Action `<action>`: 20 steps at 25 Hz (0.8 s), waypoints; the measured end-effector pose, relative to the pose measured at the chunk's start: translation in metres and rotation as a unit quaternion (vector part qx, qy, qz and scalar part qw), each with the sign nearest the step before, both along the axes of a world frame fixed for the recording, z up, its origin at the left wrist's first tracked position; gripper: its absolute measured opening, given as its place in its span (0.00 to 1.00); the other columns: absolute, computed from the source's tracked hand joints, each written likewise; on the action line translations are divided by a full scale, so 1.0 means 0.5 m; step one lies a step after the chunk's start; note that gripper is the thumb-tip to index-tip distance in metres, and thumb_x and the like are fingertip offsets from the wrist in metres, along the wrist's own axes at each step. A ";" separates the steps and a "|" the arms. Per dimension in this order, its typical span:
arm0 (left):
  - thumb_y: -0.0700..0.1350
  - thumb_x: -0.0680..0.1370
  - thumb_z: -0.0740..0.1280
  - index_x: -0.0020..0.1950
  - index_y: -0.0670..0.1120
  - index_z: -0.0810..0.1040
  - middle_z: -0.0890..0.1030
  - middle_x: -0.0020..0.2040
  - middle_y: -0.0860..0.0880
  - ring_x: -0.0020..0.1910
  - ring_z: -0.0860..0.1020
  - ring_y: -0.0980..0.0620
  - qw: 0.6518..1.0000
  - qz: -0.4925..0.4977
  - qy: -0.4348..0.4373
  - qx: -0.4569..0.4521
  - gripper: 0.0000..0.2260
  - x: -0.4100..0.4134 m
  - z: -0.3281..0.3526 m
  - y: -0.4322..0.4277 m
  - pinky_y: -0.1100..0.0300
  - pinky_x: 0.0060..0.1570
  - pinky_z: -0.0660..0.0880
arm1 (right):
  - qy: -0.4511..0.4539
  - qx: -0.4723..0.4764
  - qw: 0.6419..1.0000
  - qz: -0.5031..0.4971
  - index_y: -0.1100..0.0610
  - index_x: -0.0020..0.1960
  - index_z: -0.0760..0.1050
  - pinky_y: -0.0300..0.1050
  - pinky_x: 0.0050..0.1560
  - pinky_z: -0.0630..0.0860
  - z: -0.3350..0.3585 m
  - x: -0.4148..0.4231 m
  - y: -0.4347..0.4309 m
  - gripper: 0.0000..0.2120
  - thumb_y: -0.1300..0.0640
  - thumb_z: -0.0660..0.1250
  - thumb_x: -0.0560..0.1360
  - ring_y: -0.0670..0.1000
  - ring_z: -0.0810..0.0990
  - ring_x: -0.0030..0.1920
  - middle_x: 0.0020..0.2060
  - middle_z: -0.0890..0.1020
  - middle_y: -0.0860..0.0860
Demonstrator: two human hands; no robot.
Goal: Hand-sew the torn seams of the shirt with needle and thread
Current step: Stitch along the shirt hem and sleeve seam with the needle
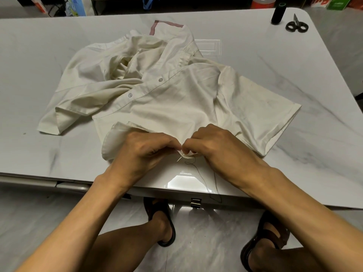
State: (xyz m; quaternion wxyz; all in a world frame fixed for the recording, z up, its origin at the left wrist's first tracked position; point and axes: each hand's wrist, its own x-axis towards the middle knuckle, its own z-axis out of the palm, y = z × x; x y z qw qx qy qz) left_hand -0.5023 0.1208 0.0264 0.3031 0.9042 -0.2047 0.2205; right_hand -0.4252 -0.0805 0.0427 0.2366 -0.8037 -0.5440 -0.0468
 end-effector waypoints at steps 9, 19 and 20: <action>0.43 0.76 0.71 0.46 0.39 0.86 0.86 0.42 0.50 0.42 0.84 0.58 0.999 0.031 0.002 -0.024 0.07 0.007 0.007 0.000 0.59 0.40 0.78 | 0.249 0.056 0.966 -0.046 0.53 0.53 0.68 0.45 0.42 0.73 0.007 0.005 -0.001 0.09 0.65 0.61 0.78 0.48 0.76 0.39 0.38 0.79 0.48; 0.44 0.75 0.74 0.44 0.40 0.86 0.86 0.39 0.51 0.38 0.83 0.59 0.997 0.045 0.032 -0.061 0.07 0.011 0.017 -0.007 0.60 0.38 0.78 | 0.241 0.029 0.970 -0.028 0.47 0.51 0.60 0.47 0.40 0.72 0.019 -0.012 0.007 0.11 0.61 0.60 0.80 0.50 0.73 0.38 0.37 0.77 0.50; 0.43 0.74 0.75 0.44 0.40 0.86 0.86 0.39 0.52 0.38 0.83 0.60 0.996 0.045 0.036 -0.062 0.06 0.011 0.018 -0.007 0.61 0.39 0.78 | 0.247 0.029 0.968 -0.030 0.47 0.51 0.61 0.46 0.40 0.72 0.020 -0.011 0.006 0.11 0.60 0.60 0.80 0.49 0.73 0.38 0.37 0.77 0.49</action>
